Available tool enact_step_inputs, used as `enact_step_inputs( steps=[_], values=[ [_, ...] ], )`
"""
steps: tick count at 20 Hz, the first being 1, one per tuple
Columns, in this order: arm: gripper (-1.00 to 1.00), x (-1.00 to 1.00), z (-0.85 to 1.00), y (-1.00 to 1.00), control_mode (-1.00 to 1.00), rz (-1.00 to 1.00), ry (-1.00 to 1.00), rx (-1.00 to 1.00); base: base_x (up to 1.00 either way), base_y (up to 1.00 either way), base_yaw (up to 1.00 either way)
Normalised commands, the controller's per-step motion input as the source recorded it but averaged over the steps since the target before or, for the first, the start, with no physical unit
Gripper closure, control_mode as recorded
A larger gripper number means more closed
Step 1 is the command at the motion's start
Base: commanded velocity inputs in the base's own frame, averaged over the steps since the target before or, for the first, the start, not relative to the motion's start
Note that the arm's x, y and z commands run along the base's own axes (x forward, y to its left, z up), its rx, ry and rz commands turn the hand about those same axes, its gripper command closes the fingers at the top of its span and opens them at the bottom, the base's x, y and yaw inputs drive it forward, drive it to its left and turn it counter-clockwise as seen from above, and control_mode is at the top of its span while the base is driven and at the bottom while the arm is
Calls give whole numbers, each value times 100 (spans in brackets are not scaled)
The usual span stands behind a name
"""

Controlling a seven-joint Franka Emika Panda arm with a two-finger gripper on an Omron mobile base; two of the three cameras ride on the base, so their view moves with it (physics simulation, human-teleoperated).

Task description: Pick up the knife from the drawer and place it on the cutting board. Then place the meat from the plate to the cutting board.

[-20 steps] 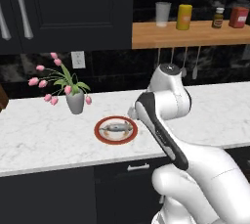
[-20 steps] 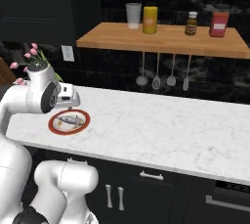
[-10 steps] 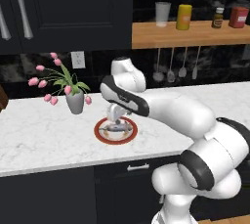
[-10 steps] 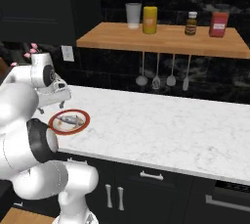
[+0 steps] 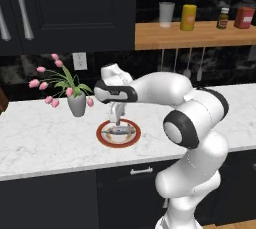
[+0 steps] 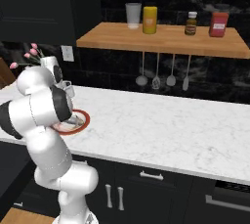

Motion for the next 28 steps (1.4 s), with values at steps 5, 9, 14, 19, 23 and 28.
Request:
enact_step_inputs(
  steps=[5,9,14,19,23,28],
  values=[
    [-100,45,-35,0,-100,11,0,-1,0,0,0],
    [-100,27,-38,3,-100,1,0,0,0,0,0],
    [-100,0,-58,0,-100,0,-1,-1,0,0,0],
    [-100,3,-64,-1,-100,0,-2,-2,0,0,0],
    [-100,23,-34,0,-100,0,-11,0,0,0,0],
    [-100,9,-17,0,-100,0,-7,0,0,0,0]
  ],
)
